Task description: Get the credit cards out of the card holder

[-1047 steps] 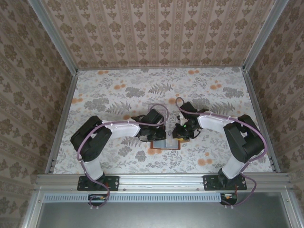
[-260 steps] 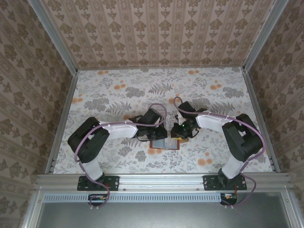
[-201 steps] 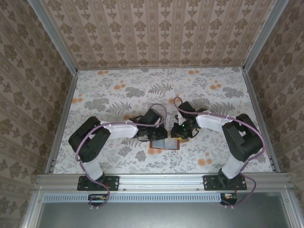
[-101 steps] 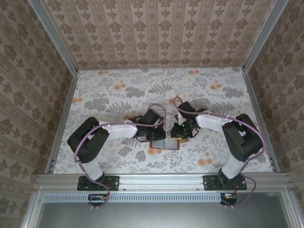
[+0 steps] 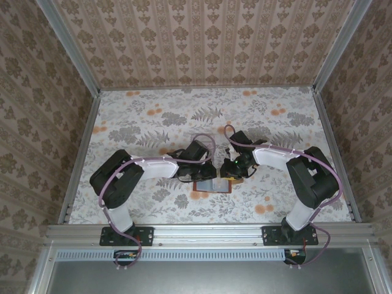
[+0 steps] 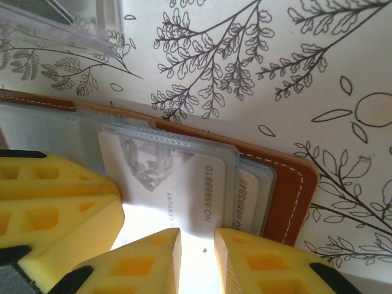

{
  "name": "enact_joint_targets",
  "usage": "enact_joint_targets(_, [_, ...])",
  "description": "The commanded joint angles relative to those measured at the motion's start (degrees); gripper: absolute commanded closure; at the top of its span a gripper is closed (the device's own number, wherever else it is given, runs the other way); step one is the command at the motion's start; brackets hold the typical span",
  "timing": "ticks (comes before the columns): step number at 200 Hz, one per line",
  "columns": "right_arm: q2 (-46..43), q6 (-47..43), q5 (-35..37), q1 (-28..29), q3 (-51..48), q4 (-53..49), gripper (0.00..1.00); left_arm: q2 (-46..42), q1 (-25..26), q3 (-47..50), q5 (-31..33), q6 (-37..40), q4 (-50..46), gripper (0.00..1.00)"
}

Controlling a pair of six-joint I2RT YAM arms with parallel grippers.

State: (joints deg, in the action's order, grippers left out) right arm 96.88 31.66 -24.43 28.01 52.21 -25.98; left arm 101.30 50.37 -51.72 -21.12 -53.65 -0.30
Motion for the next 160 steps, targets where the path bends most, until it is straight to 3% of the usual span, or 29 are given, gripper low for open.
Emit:
enact_joint_targets(1, [1.14, -0.80, 2.68, 0.29, -0.11, -2.95, 0.74, -1.06, -0.18, 0.33, 1.49, 0.43, -3.18, 0.83])
enact_joint_targets(72, [1.47, -0.66, 2.61, 0.47, -0.05, -2.93, 0.74, -3.05, -0.15, -0.17, 2.77, 1.18, -5.54, 0.83])
enact_joint_targets(160, [1.29, -0.76, 2.76, 0.62, 0.15, -3.46, 0.74, 0.13, -0.15, 0.15, 0.46, -0.02, -1.74, 0.82])
